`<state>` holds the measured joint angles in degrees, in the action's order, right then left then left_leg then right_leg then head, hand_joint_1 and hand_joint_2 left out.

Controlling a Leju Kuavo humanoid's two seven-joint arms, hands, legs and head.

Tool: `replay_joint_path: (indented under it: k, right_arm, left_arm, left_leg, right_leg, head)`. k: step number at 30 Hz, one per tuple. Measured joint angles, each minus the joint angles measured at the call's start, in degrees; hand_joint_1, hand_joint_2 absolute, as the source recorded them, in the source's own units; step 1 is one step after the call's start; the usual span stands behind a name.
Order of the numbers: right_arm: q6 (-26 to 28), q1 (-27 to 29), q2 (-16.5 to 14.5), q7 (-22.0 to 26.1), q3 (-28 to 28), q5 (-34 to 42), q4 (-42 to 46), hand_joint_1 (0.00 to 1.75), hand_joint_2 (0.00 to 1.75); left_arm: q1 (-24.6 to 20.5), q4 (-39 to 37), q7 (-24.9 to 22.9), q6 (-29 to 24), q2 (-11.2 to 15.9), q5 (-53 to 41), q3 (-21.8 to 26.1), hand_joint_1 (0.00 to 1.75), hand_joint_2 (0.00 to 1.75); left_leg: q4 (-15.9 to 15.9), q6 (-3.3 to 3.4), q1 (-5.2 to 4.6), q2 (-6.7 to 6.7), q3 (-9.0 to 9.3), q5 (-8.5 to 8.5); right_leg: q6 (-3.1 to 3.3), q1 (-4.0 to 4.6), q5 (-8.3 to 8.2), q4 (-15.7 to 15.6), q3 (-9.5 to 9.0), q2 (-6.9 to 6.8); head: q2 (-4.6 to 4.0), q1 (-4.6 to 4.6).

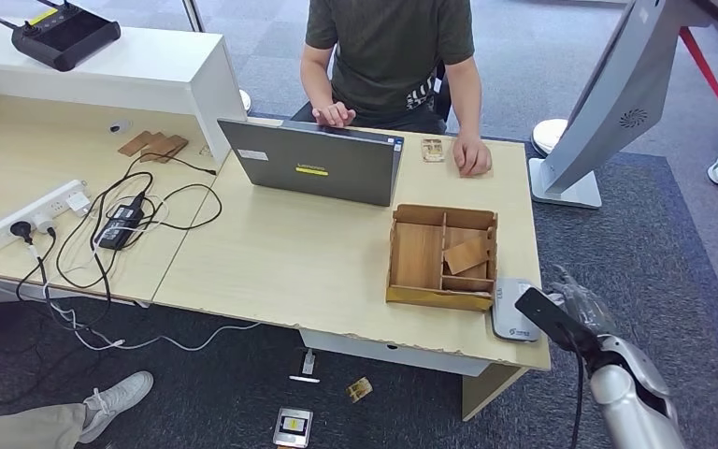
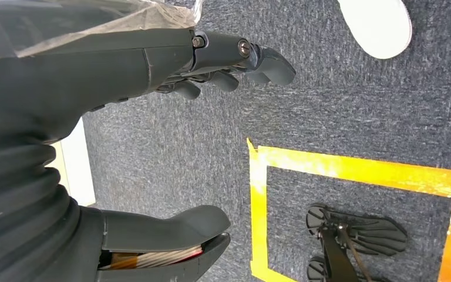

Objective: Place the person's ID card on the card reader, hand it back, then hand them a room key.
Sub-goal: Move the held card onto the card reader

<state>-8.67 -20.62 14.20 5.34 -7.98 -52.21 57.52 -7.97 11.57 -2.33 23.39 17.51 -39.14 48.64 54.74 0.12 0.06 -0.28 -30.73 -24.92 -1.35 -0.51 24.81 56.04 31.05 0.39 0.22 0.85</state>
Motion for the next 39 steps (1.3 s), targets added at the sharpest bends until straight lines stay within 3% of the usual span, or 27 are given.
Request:
replay_joint_path:
  k: [17, 27, 33, 39]
  right_arm:
    - [2.1, -1.8, 0.2, -1.2, -0.4, 0.5, -2.0, 1.75, 1.75]
    - [4.6, -3.4, 3.0, -2.2, 1.5, 2.9, 9.4, 1.75, 1.75]
    - [6.5, -7.9, 3.3, 0.2, 2.8, 5.8, 16.0, 1.75, 1.75]
    - [8.1, -19.5, 0.1, 6.5, 1.5, 5.1, 12.6, 1.75, 1.75]
  left_arm:
    - [0.0, 0.0, 0.5, 0.9, 0.0, -0.9, 0.1, 0.0, 1.75]
    - [0.0, 0.0, 1.4, 0.7, 0.0, -1.3, 0.4, 0.0, 1.75]
    - [0.0, 0.0, 2.3, 1.7, 0.0, -2.4, 0.7, 0.0, 1.75]
    - [-0.2, 0.0, 4.8, 3.1, 0.0, -5.6, 0.6, 0.0, 1.75]
  left_leg:
    - [0.0, 0.0, 0.0, 0.0, 0.03, 0.01]
    - [0.0, 0.0, -0.03, 0.0, 0.02, 0.01]
    - [0.0, -0.02, -0.05, 0.0, 0.0, 0.03]
    - [0.0, -0.16, -0.05, 0.02, -0.11, 0.12]
  right_leg:
    - [0.0, -0.01, -0.01, 0.0, -0.03, 0.0]
    - [0.0, -0.04, -0.02, 0.0, -0.02, 0.0]
    - [0.01, -0.02, -0.02, 0.1, -0.02, 0.02]
    - [0.15, 0.02, -0.13, 0.1, 0.11, 0.06]
  head:
    - [0.0, 0.0]
    - [0.0, 0.01]
    - [0.0, 0.0]
    - [0.0, -0.01]
